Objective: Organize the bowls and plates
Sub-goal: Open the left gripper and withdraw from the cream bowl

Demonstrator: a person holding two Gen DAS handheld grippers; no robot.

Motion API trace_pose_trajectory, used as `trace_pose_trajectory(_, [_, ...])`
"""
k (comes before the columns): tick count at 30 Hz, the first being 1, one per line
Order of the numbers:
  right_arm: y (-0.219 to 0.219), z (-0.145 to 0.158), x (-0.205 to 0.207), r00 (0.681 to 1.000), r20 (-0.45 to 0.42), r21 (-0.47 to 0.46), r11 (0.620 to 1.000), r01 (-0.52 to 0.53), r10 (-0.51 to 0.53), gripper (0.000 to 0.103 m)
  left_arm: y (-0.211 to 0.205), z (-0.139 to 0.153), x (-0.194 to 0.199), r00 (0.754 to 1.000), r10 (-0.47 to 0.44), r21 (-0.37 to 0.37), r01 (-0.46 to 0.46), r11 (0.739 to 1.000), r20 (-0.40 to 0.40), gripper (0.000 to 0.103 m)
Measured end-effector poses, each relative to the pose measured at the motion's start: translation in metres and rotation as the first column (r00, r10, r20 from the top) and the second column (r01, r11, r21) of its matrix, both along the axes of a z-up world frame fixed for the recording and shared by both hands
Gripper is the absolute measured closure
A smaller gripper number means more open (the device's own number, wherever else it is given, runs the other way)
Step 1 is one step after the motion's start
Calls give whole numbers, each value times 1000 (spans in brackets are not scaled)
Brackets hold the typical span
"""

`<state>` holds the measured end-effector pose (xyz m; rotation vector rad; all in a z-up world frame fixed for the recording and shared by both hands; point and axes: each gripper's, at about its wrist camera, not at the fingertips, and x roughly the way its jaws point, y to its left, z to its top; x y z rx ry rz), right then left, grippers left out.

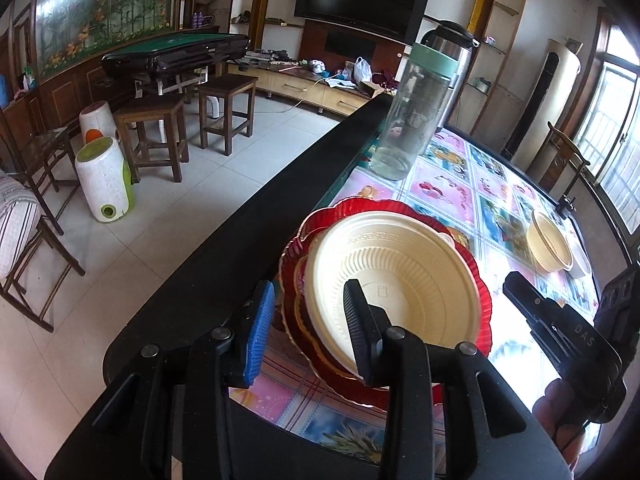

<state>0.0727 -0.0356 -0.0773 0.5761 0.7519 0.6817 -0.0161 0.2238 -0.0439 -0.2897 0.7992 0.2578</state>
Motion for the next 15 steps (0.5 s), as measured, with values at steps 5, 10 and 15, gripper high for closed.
trace_pose_trajectory(5, [-2, -2, 1, 1000, -16, 5, 1000, -2, 2, 87, -7, 3, -1, 1000, -15, 18, 15, 1000, 5, 64])
trace_pose_trajectory(10, [-6, -2, 0, 1000, -21, 15, 1000, 1, -1, 87, -17, 6, -1, 999, -32, 30, 32, 999, 9, 64])
trace_pose_trajectory(15, [-12, -2, 0, 999, -34, 25, 1000, 10, -9, 86, -33, 8, 3, 998, -65, 47, 64, 997, 6, 63])
